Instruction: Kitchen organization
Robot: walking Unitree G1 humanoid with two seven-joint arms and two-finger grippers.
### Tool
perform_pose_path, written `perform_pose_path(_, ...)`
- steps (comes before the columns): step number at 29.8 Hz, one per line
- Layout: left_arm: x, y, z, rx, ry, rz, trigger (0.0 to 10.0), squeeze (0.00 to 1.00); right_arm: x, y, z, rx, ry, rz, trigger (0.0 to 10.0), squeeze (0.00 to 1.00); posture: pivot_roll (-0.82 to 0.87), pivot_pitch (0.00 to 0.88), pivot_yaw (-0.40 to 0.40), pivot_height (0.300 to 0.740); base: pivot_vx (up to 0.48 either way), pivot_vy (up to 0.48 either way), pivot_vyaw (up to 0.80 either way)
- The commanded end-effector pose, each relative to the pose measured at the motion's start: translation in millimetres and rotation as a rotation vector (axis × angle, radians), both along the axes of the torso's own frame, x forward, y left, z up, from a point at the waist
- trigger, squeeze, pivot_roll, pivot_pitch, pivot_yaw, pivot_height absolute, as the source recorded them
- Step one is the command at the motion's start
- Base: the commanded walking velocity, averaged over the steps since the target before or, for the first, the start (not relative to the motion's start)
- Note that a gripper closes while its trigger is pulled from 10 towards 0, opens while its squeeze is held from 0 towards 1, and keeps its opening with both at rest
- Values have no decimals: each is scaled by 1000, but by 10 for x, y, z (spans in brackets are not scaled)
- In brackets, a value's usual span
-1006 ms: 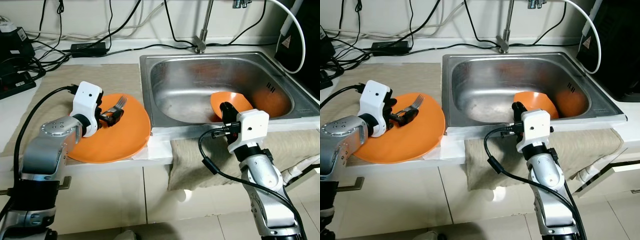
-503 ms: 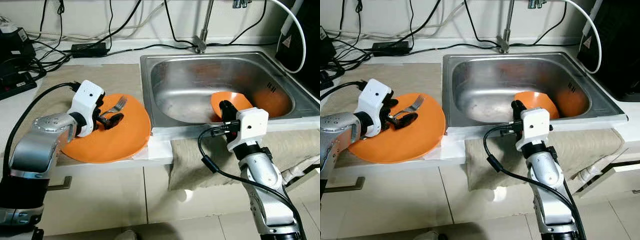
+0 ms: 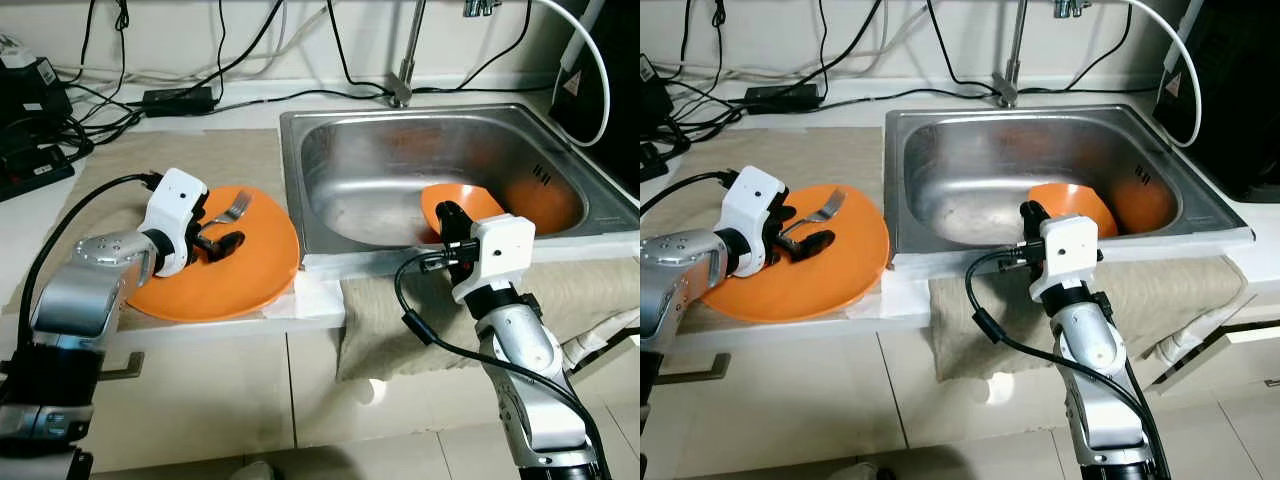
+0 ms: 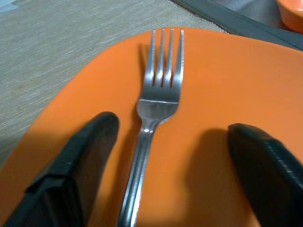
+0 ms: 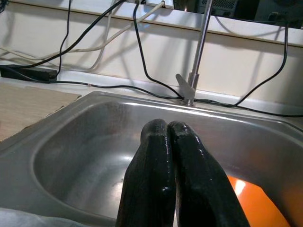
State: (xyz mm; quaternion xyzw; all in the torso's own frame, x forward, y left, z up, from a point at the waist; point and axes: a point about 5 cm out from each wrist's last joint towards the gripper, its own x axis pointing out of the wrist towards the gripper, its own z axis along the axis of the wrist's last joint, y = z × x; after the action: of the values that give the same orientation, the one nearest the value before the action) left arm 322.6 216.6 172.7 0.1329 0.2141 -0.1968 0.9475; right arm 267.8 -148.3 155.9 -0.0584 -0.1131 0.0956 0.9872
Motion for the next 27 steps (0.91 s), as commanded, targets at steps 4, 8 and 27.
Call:
perform_pose_path(4,-19,42,-189,8,101,22,0,0,27,-1,45,-2,-4,8,10000,0,23,12,26,740,0,0,0)
perform_pose_path(8,-12,39,-200,-29,115,23,0,0,28,-2,43,-4,0,11,10000,0,22,15,26,740,0,0,0)
perform_pose_path(27,130,-55,-63,-79,-52,42,0,0,38,5,29,-9,11,15,10000,0,19,0,30,740,0,0,0)
